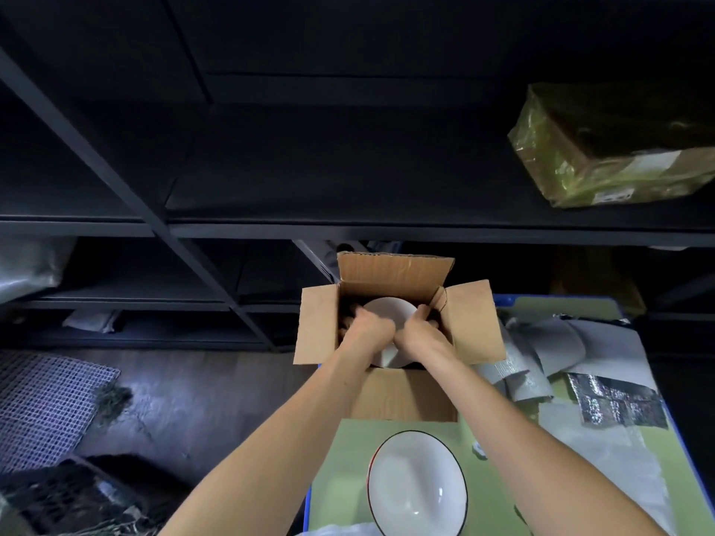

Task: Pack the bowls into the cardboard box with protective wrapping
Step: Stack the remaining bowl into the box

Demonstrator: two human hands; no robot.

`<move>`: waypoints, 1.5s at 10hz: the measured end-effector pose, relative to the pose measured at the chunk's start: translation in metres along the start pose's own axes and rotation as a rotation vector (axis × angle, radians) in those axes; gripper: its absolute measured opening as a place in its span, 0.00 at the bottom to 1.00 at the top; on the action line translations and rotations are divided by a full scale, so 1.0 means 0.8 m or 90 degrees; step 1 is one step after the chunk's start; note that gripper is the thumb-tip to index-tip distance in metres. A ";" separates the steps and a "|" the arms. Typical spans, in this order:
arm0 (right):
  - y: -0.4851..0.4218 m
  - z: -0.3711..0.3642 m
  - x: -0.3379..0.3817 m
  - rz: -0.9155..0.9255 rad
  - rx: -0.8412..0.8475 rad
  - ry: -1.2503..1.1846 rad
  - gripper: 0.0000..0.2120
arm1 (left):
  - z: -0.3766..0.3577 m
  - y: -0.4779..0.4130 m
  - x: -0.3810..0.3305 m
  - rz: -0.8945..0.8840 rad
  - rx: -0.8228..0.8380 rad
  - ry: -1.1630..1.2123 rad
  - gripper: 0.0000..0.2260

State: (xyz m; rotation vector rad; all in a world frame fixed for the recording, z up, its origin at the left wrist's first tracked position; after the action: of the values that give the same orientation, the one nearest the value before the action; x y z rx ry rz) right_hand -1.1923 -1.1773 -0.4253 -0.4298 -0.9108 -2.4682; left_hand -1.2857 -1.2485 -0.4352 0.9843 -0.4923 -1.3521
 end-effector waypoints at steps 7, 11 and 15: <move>-0.010 -0.007 0.010 0.135 0.017 0.343 0.26 | 0.006 0.001 0.007 -0.038 -0.007 -0.077 0.24; -0.014 0.007 0.018 0.161 0.009 0.370 0.20 | 0.008 0.013 0.014 -0.092 -0.055 -0.014 0.28; 0.006 0.005 0.034 0.189 0.077 0.321 0.33 | 0.052 0.077 0.003 -0.339 -0.186 -0.268 0.17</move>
State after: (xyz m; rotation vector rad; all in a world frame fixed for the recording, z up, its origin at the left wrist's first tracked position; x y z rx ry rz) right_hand -1.2121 -1.1867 -0.4075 0.0961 -0.7159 -2.0899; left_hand -1.2829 -1.2680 -0.3637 0.6029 -0.3371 -2.0674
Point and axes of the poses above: each hand's wrist, its own y-axis away from the middle knuckle, its own z-axis out of the back of the hand, x = y × z, the point moved 6 cm from there along -y, towards the middle knuckle, and after that the axes turned 15 degrees about z, right-handed, at the moved point
